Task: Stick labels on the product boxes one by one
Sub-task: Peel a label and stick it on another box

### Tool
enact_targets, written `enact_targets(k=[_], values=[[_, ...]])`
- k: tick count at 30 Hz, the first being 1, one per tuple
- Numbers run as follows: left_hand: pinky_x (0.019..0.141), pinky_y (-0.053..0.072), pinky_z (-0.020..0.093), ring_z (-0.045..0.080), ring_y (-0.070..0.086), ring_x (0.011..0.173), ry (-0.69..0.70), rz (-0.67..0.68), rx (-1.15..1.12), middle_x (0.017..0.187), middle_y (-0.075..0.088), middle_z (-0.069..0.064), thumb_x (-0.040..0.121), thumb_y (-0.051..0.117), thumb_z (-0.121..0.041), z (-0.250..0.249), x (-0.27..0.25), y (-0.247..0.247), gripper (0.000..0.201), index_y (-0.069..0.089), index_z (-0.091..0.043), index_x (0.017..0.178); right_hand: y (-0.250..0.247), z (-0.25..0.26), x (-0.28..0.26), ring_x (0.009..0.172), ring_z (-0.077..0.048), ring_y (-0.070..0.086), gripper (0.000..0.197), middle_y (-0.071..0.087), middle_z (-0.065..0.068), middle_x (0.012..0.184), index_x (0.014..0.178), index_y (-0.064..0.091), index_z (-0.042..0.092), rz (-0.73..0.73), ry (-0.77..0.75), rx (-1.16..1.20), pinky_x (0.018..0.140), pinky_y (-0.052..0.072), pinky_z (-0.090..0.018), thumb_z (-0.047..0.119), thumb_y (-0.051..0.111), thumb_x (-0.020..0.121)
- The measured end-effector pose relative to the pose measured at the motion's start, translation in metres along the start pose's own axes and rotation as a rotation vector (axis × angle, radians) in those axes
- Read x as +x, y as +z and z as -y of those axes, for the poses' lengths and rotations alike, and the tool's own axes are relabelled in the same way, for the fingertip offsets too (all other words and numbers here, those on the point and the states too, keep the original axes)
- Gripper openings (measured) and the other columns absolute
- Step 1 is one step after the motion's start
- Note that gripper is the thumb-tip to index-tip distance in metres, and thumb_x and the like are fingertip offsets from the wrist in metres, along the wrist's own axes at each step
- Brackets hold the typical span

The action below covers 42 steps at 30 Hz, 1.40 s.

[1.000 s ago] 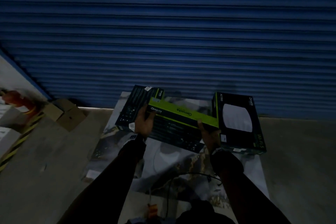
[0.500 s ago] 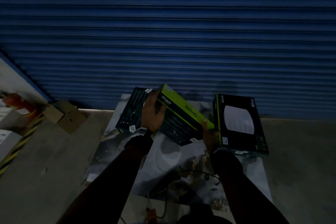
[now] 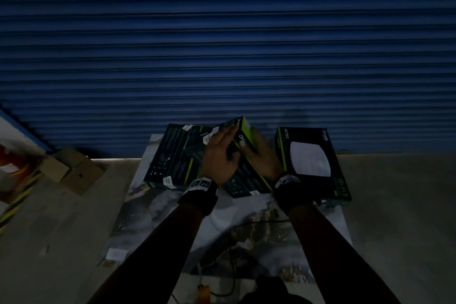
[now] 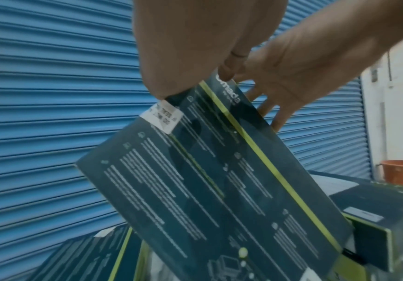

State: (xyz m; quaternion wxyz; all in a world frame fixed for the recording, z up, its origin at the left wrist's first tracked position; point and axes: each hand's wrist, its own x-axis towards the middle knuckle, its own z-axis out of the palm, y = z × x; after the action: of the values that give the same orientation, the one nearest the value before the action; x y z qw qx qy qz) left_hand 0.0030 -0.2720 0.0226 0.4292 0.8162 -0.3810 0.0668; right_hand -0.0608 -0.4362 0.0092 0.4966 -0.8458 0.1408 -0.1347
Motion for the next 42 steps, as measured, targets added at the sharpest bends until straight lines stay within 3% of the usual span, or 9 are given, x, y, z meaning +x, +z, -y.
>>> enact_targets(k=[3, 7, 15, 21, 25, 28, 34, 39, 42], values=[[0.116, 0.038, 0.049, 0.026, 0.038, 0.145, 0.036, 0.013, -0.027, 0.157, 0.043, 0.001, 0.089, 0.061, -0.016, 0.004, 0.002, -0.004, 0.07, 0.043, -0.029, 0.154, -0.002, 0.004, 0.014, 0.143, -0.022, 0.035, 0.087, 0.033, -0.005, 0.159, 0.162, 0.011, 0.032, 0.048, -0.073, -0.16, 0.117, 0.031, -0.039, 0.049, 0.065, 0.095], [0.116, 0.035, 0.052, 0.025, 0.041, 0.144, 0.081, 0.026, 0.036, 0.156, 0.046, 0.0, 0.082, 0.062, -0.02, 0.01, 0.001, -0.012, 0.074, 0.045, -0.028, 0.154, -0.002, -0.002, 0.023, 0.132, -0.033, 0.045, 0.081, 0.045, -0.015, 0.144, 0.159, 0.023, 0.028, 0.021, -0.068, -0.185, 0.111, 0.039, -0.042, 0.035, 0.071, 0.094], [0.117, 0.032, 0.053, 0.028, 0.038, 0.147, 0.253, 0.142, 0.235, 0.156, 0.048, -0.004, 0.083, 0.059, -0.026, 0.018, -0.011, -0.007, 0.067, 0.051, -0.029, 0.15, 0.009, -0.028, -0.011, 0.123, 0.011, 0.05, 0.063, 0.05, 0.023, 0.139, 0.146, 0.04, 0.031, 0.047, -0.023, 0.134, 0.11, 0.044, -0.034, 0.016, 0.072, 0.094], [0.124, 0.019, 0.043, 0.025, 0.031, 0.152, 0.273, 0.235, 0.233, 0.16, 0.042, -0.003, 0.085, 0.062, -0.02, 0.02, -0.019, 0.008, 0.068, 0.049, -0.024, 0.151, 0.003, -0.032, -0.02, 0.141, -0.012, 0.036, 0.079, 0.036, 0.003, 0.154, 0.156, 0.023, 0.016, -0.035, -0.097, -0.003, 0.118, 0.03, -0.029, 0.008, 0.071, 0.093], [0.116, 0.04, 0.043, 0.028, 0.049, 0.136, 0.184, 0.163, 0.104, 0.146, 0.057, 0.009, 0.087, 0.061, -0.014, 0.016, -0.011, -0.001, 0.057, 0.057, -0.014, 0.144, 0.006, -0.015, -0.007, 0.151, -0.022, 0.025, 0.077, 0.027, -0.01, 0.164, 0.159, 0.024, 0.012, -0.048, -0.292, -0.321, 0.124, 0.02, -0.037, 0.019, 0.067, 0.096], [0.096, 0.052, 0.042, 0.03, 0.059, 0.113, 0.111, -0.002, 0.204, 0.125, 0.065, 0.011, 0.089, 0.055, -0.018, 0.024, -0.001, -0.02, 0.042, 0.066, -0.01, 0.129, 0.013, 0.002, -0.005, 0.138, -0.036, 0.044, 0.056, 0.049, -0.015, 0.149, 0.145, 0.051, 0.008, -0.062, -0.466, -0.546, 0.116, 0.032, -0.045, 0.013, 0.063, 0.09], [0.098, 0.05, 0.043, 0.032, 0.058, 0.115, 0.028, 0.022, 0.318, 0.13, 0.057, 0.006, 0.099, 0.056, -0.05, 0.067, -0.003, -0.039, 0.046, 0.067, -0.019, 0.131, 0.029, 0.011, -0.013, 0.123, -0.034, 0.053, 0.056, 0.058, -0.011, 0.135, 0.137, 0.057, 0.015, -0.102, -0.41, -0.599, 0.108, 0.043, -0.046, 0.014, 0.064, 0.081], [0.101, 0.052, 0.043, 0.025, 0.062, 0.116, 0.042, 0.004, 0.146, 0.127, 0.062, 0.006, 0.091, 0.073, -0.031, 0.071, -0.005, -0.043, 0.032, 0.074, -0.016, 0.12, 0.048, 0.028, -0.011, 0.125, -0.037, 0.052, 0.056, 0.058, -0.016, 0.134, 0.135, 0.06, 0.01, -0.058, -0.369, -0.623, 0.11, 0.039, -0.046, 0.008, 0.067, 0.08], [0.107, 0.045, 0.028, 0.024, 0.06, 0.118, 0.086, -0.011, 0.122, 0.128, 0.063, 0.007, 0.089, 0.075, -0.021, 0.069, -0.01, -0.047, 0.028, 0.076, -0.018, 0.118, 0.055, 0.033, -0.012, 0.128, -0.035, 0.051, 0.061, 0.061, -0.014, 0.135, 0.135, 0.061, 0.012, -0.043, -0.343, -0.632, 0.111, 0.037, -0.047, 0.006, 0.066, 0.074]])
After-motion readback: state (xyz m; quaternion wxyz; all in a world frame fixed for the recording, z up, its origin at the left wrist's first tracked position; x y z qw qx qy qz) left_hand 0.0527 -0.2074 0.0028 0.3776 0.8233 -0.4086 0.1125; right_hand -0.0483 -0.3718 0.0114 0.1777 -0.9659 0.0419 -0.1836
